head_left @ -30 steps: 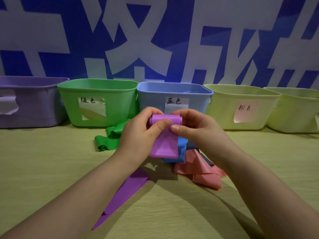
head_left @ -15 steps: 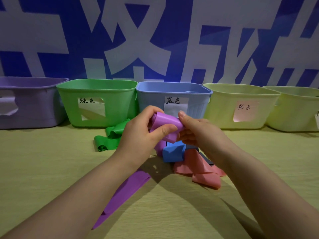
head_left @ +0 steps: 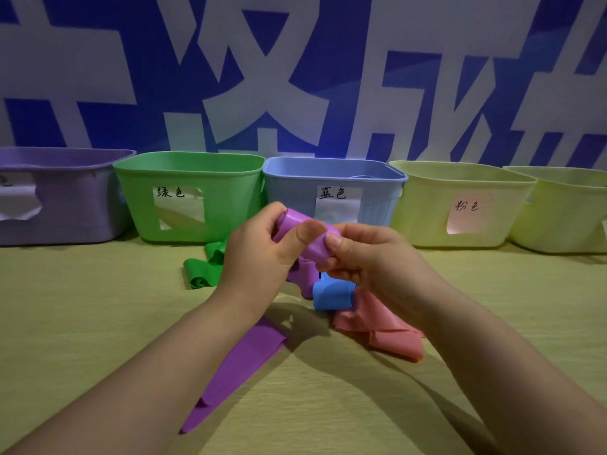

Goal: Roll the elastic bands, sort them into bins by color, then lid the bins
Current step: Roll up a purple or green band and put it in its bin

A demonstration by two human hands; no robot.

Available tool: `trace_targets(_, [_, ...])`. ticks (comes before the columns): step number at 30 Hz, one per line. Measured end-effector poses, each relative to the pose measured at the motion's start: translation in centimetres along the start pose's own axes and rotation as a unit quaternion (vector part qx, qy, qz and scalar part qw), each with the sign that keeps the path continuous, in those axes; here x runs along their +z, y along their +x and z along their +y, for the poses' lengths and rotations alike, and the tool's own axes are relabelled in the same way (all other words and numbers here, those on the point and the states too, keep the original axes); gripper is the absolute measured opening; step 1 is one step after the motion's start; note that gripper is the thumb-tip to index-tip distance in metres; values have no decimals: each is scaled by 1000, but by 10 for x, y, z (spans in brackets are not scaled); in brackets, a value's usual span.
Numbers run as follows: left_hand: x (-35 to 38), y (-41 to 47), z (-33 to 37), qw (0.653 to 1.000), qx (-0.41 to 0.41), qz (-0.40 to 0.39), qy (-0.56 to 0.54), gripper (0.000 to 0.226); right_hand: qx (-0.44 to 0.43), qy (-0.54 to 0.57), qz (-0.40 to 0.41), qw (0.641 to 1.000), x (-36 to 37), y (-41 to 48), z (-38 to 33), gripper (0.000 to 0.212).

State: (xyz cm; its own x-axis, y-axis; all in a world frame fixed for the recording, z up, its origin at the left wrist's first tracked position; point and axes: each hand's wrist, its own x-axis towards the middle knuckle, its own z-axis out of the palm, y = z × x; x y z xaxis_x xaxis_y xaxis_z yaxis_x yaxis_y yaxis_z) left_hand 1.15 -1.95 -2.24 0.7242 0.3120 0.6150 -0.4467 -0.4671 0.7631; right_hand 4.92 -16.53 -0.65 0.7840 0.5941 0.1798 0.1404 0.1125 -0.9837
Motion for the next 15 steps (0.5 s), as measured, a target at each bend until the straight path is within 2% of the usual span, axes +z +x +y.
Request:
trace_targets(3, [-5,2,5,999,39,-14,-4,79,-5,34,-14,999,4,-3,-3,11])
trace_targets(8, [-15,11,13,995,50,-43,-73,58,6,105,-22,994,17,-4,-14,19])
trace_targets(12, [-26,19,20,994,54,-18,-95,67,4,107,-18,994,32,4,-29,23])
trace_targets(15, [-45,26,30,994,61,-16,-90,65,-10,98,-27,995,49,13,-43,24])
